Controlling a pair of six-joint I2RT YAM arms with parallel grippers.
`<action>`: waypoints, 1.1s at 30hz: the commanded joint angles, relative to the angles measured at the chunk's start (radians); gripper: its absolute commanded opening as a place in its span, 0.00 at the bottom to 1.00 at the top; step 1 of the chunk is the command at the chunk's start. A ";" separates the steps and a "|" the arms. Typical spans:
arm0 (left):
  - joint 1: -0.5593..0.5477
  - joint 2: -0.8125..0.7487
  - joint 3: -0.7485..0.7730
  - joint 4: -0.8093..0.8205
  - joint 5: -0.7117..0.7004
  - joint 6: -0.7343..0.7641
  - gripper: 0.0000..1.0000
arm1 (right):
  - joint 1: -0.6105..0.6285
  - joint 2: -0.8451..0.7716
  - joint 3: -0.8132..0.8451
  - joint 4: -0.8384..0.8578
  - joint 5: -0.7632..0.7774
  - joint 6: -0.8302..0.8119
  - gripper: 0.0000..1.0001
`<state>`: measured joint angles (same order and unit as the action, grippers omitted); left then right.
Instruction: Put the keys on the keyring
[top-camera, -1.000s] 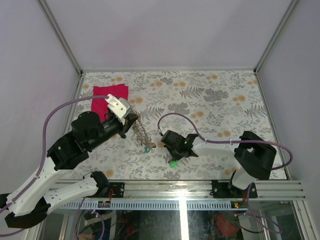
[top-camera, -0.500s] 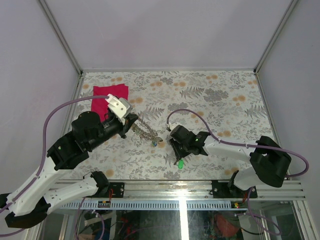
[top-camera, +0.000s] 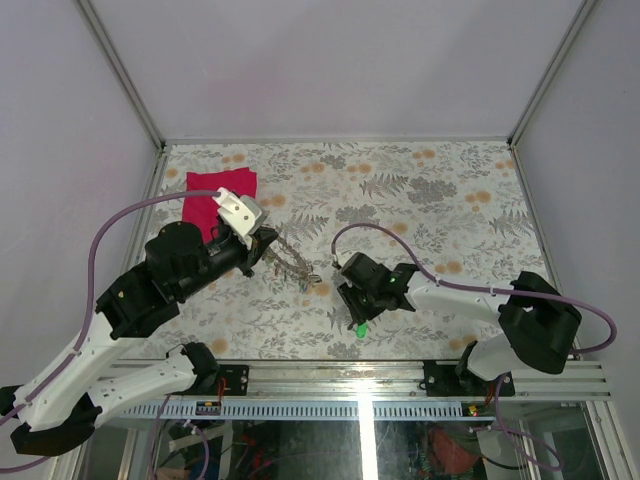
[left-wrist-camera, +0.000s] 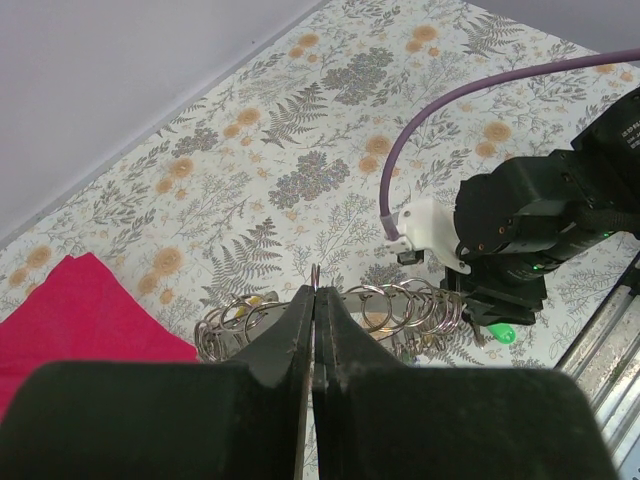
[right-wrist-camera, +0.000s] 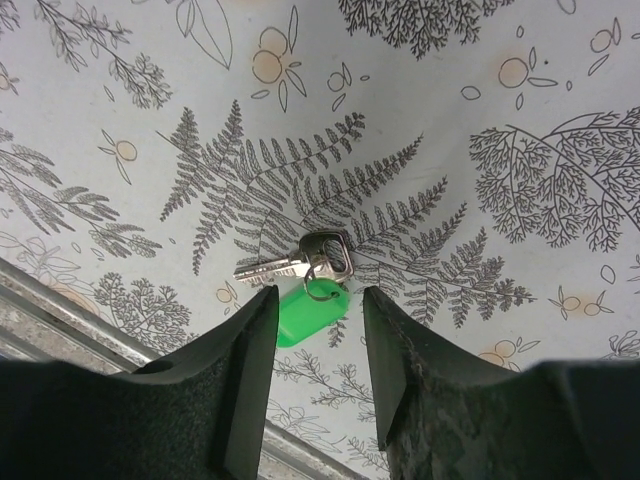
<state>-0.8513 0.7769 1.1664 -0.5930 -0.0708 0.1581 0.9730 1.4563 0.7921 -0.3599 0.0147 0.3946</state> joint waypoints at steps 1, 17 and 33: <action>-0.004 -0.007 0.031 0.088 0.008 0.003 0.00 | 0.033 0.041 0.052 -0.048 0.059 -0.044 0.46; -0.004 -0.009 0.033 0.088 0.007 0.001 0.00 | 0.078 0.133 0.111 -0.072 0.130 -0.087 0.30; -0.003 -0.008 0.035 0.088 0.009 0.000 0.00 | 0.079 0.052 0.101 -0.078 0.152 -0.073 0.00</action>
<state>-0.8513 0.7807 1.1664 -0.5926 -0.0681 0.1581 1.0412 1.5726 0.8665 -0.4290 0.1234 0.3202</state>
